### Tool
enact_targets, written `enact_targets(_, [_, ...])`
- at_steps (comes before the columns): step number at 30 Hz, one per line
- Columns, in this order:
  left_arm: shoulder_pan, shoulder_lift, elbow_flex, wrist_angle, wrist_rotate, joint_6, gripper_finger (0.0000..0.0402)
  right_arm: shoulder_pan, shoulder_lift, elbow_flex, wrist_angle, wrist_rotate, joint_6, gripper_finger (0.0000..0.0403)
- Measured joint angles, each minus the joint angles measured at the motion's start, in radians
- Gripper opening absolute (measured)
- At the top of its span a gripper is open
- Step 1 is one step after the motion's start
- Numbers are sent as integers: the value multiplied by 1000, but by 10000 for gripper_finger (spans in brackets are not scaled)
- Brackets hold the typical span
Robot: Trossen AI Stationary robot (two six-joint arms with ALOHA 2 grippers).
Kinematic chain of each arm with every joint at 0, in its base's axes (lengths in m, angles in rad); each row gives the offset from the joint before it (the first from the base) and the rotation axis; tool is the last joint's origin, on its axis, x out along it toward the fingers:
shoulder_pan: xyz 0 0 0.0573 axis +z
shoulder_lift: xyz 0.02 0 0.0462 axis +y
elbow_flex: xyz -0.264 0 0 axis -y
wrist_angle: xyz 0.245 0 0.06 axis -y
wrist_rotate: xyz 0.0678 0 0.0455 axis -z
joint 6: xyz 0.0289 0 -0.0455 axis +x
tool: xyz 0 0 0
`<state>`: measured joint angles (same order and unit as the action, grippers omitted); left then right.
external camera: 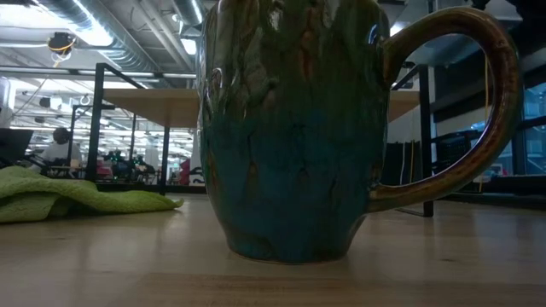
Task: Stack small to large cups/mugs on shelf
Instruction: Put the gray mug on the shelf
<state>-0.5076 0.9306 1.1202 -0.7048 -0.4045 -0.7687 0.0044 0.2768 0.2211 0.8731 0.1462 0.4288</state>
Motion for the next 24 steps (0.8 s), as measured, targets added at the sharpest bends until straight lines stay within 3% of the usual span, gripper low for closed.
enact_targets(3, [0, 0, 0, -3, -4, -7, 86, 2, 56, 86, -19, -170, -27, 138])
enact_targets(6, [0, 0, 0, -23, -28, -7, 86, 1, 145, 230, -210, -208, -30, 138])
enact_targets(12, [0, 0, 0, -52, -46, -7, 86, 1, 408, 698, -1264, 33, 9, 138])
enact_targets(14, [0, 0, 0, -53, -46, -7, 86, 4, 503, 853, -1583, 67, 75, 138])
enact_targets(17, [0, 0, 1, -66, -47, -7, 86, 42, 619, 1024, -1870, 56, 177, 138])
enact_targets(20, [0, 0, 1, -90, -52, -7, 86, 105, 696, 1137, -2047, 46, 283, 138])
enact_targets(24, [0, 0, 1, -120, -80, -7, 86, 238, 751, 1158, -2392, 27, 563, 138])
